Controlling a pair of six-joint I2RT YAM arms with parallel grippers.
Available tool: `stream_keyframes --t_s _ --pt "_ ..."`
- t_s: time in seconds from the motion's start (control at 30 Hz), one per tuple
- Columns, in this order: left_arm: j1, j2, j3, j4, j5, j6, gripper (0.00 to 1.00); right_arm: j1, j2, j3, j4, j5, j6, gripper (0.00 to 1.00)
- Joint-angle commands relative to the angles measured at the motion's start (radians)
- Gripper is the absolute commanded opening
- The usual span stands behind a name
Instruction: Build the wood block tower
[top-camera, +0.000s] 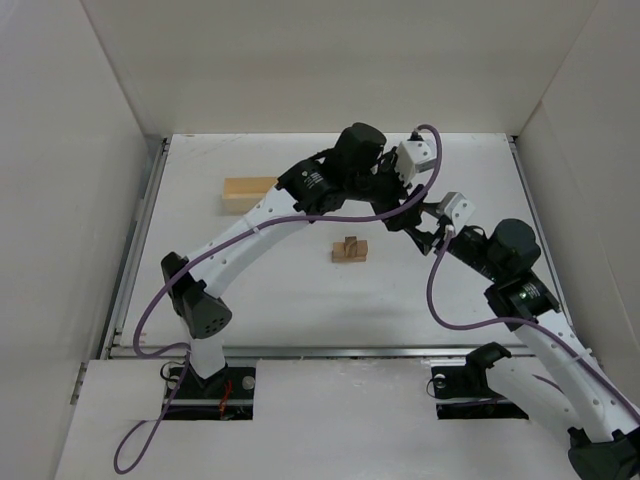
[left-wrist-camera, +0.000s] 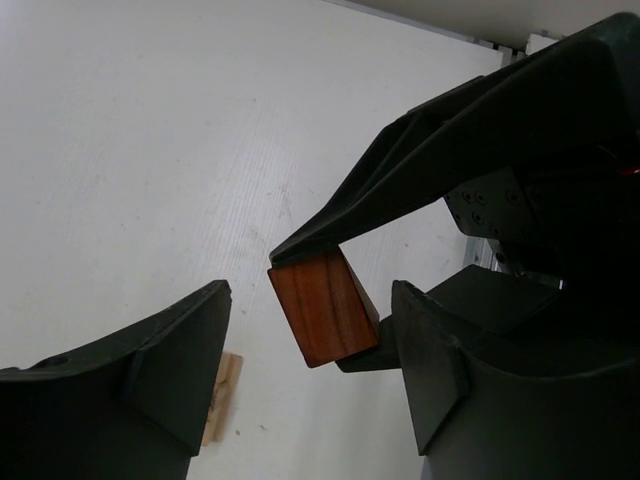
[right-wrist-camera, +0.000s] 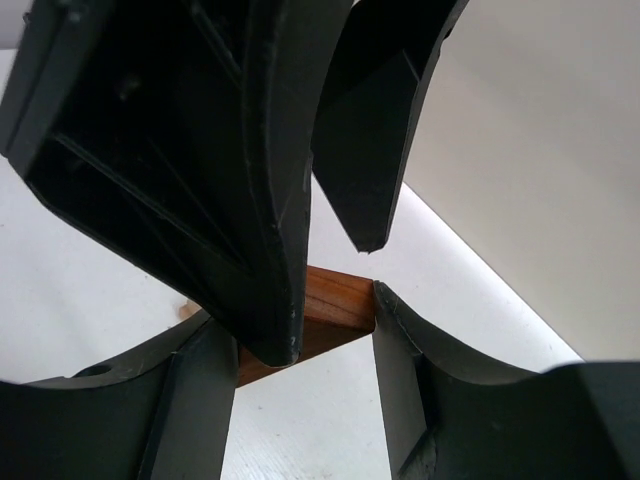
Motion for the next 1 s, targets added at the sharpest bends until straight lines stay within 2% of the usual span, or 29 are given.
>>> stream_keyframes --t_s 0.0,0.03,0.1,0.13,0.17,0.27,0.3,0.33,0.43,0.47,0.57,0.6,0.73,0.87,0.97 --pt "-0.004 -0.003 -0.021 -0.004 0.023 -0.027 0.61 0.006 -0.014 0.015 0.081 0.017 -0.005 0.35" --pt "-0.004 -0.003 -0.021 -0.004 0.023 -0.027 0.56 0.006 -0.014 0.015 0.081 0.017 -0.005 0.35" --pt "-0.004 -0.003 -0.021 -0.014 0.023 -0.027 0.56 0.006 -0.014 0.015 0.081 0.04 -0.005 0.35" --pt "-0.004 -0.003 -0.03 -0.023 0.023 -0.027 0.58 0.006 -0.024 0.015 0.081 0.04 -0.005 0.35" --pt "-0.004 -0.003 -0.031 -0.023 0.023 -0.027 0.66 0.006 -0.024 0.015 0.081 0.055 -0.005 0.35" --pt "0.005 -0.003 -0.04 -0.023 0.034 -0.038 0.68 0.006 -0.034 0.015 0.104 0.055 -0.005 0.35" --pt "0.005 -0.012 -0.049 -0.023 0.043 -0.038 0.63 0.006 -0.034 0.015 0.104 0.055 -0.005 0.35" --pt "0.014 -0.012 -0.049 -0.023 0.056 -0.038 0.54 0.006 -0.034 0.015 0.104 0.055 0.004 0.35" --pt "0.014 -0.012 -0.049 -0.023 0.107 -0.038 0.48 0.006 -0.034 0.015 0.115 0.066 0.004 0.35" --pt "0.014 -0.012 -0.058 -0.023 0.124 -0.038 0.4 0.006 -0.034 0.015 0.115 0.075 0.013 0.35" --pt "0.014 -0.012 -0.058 -0.023 0.15 -0.038 0.34 0.006 -0.034 0.015 0.126 0.075 0.014 0.35" --pt "0.014 -0.012 -0.058 -0.023 0.15 -0.038 0.26 0.006 -0.034 0.015 0.126 0.075 0.014 0.35" --pt "0.014 -0.012 -0.058 -0.023 0.15 -0.038 0.08 0.006 -0.025 0.024 0.135 0.075 0.023 0.34" --pt "0.024 -0.021 -0.067 -0.023 0.141 -0.038 0.0 0.006 -0.016 0.024 0.135 0.075 0.023 0.34" --pt "0.024 -0.021 -0.067 -0.033 0.141 0.006 0.0 0.006 -0.007 0.024 0.135 0.075 0.032 0.34"
